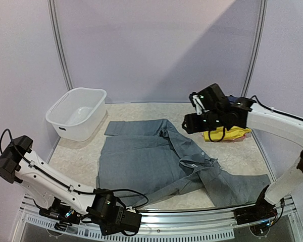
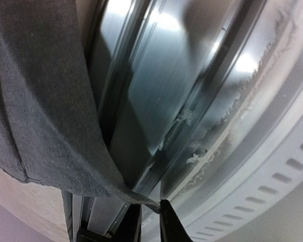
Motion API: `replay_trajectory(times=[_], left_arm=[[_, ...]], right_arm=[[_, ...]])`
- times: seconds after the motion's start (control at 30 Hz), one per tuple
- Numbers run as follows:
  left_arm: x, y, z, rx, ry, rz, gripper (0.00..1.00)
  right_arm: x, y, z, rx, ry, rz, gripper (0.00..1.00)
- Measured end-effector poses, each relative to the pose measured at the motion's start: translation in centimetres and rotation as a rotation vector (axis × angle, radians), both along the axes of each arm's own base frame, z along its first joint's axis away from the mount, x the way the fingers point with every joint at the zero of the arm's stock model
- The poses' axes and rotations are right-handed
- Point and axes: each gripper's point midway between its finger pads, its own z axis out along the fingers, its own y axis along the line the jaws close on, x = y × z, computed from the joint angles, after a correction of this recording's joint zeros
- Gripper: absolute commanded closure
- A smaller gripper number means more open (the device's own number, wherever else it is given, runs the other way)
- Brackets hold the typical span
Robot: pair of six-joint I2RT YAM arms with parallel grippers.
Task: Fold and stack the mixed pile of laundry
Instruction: Adjust the crumpled shirt at the center of the board.
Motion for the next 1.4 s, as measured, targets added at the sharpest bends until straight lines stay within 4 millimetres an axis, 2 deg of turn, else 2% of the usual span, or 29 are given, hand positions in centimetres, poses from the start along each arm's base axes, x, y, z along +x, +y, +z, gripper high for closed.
replay_trajectory(times=[0.07,0.2,0.33,0.43,0.53,0.6,0.67,0.8,0.83,0.9,1.03,1.1,1.2,1.3,1.4], left_arm=[[0.0,0.0,0.0,-0.015,0.003,-0.003,0.86],[0.1,0.1,-0.1,-0.033,0.009,-0.004,0.86],[0.1,0.0,0.0,-0.041,0.013,-0.004,0.85],[0.1,-0.1,0.1,-0.052,0.018,-0.006,0.85],[0.1,-0.1,0.1,-0.054,0.023,-0.006,0.85],[0.1,-0.2,0.2,-0.053,0.027,-0.007,0.85],[0.1,-0.2,0.2,-0.053,0.03,-0.005,0.85],[0.2,-0.2,0.2,-0.053,0.033,-0.002,0.85],[0.2,-0.2,0.2,-0.053,0.034,-0.001,0.85],[0.2,-0.2,0.2,-0.053,0.037,0.002,0.85],[0.2,-0.2,0.2,-0.052,0.046,0.009,0.85],[0.2,-0.2,0.2,-0.051,0.048,0.012,0.86],[0.2,-0.2,0.2,-0.05,0.05,0.012,0.85],[0.2,-0.2,0.2,-0.05,0.048,0.013,0.76],[0.6,-0.1,0.4,-0.047,0.036,0.011,0.56]], right_arm=[[1.6,2.9,-0.8,-0.03,-0.007,0.029,0.25],[4.3,6.9,-3.4,-0.109,-0.01,0.049,0.23],[6.1,9.1,-7.8,-0.209,0.014,0.048,0.22],[6.6,8.7,-11.4,-0.314,0.05,0.032,0.29],[6.7,7.6,-13.7,-0.411,0.07,0.008,0.45],[6.9,6.4,-14.4,-0.475,0.067,-0.027,0.65],[7.5,5.4,-14.1,-0.539,0.041,-0.05,0.8],[9.3,3.5,-12.5,-0.596,-0.013,-0.115,1.0],[9.5,3.2,-12.4,-0.606,-0.019,-0.118,1.0],[11.1,0.8,-12.3,-0.622,-0.01,-0.167,1.0],[13.6,-5.2,-12.2,-0.62,0.034,-0.268,1.0],[14.8,-8.3,-11.5,-0.592,0.057,-0.319,1.0],[16.5,-11.3,-10.2,-0.536,0.059,-0.376,1.0],[17.1,-12.4,-9.8,-0.511,0.06,-0.39,1.0],[17.0,-11.4,-9.8,-0.491,0.066,-0.354,0.99]])
